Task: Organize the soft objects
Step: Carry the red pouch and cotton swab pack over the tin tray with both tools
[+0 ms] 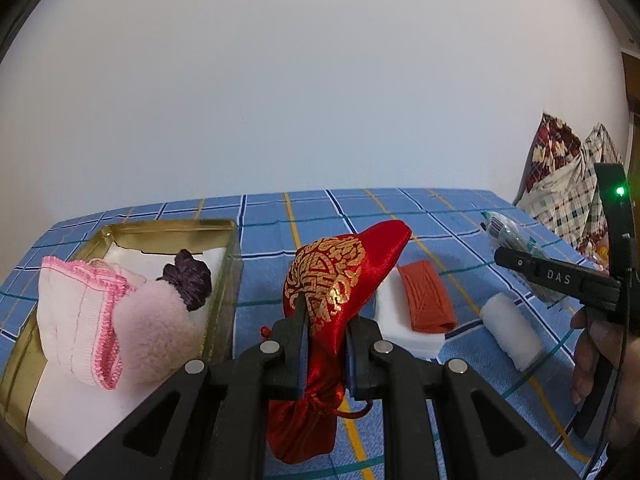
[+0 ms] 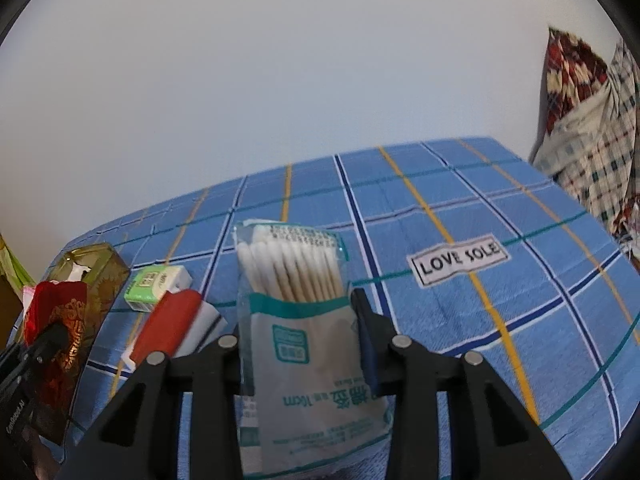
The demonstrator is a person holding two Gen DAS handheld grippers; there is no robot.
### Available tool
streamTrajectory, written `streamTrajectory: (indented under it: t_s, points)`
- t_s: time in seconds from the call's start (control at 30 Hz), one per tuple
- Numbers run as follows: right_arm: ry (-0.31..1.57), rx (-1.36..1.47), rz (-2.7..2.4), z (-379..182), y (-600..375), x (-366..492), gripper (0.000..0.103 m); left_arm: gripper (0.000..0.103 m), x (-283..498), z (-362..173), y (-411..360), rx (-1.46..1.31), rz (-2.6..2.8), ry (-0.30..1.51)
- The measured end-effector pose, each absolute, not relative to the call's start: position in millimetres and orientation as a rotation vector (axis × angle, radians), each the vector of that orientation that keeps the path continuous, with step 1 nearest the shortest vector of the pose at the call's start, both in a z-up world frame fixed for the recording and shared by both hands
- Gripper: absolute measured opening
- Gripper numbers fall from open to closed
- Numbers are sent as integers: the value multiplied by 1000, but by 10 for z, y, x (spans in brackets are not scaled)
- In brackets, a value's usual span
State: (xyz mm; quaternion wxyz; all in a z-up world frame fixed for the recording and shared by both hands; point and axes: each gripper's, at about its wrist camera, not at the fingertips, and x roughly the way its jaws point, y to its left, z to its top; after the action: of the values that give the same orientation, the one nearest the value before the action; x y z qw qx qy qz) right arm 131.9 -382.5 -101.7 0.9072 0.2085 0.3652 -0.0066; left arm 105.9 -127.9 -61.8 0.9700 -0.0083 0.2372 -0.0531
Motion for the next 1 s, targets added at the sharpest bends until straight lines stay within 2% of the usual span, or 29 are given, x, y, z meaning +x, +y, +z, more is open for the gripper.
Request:
streamTrajectory:
  t_s: [1.0]
  points:
    - [442, 320, -122, -622, -3672, 887, 37, 15, 714, -522, -1163, -40, -29, 303]
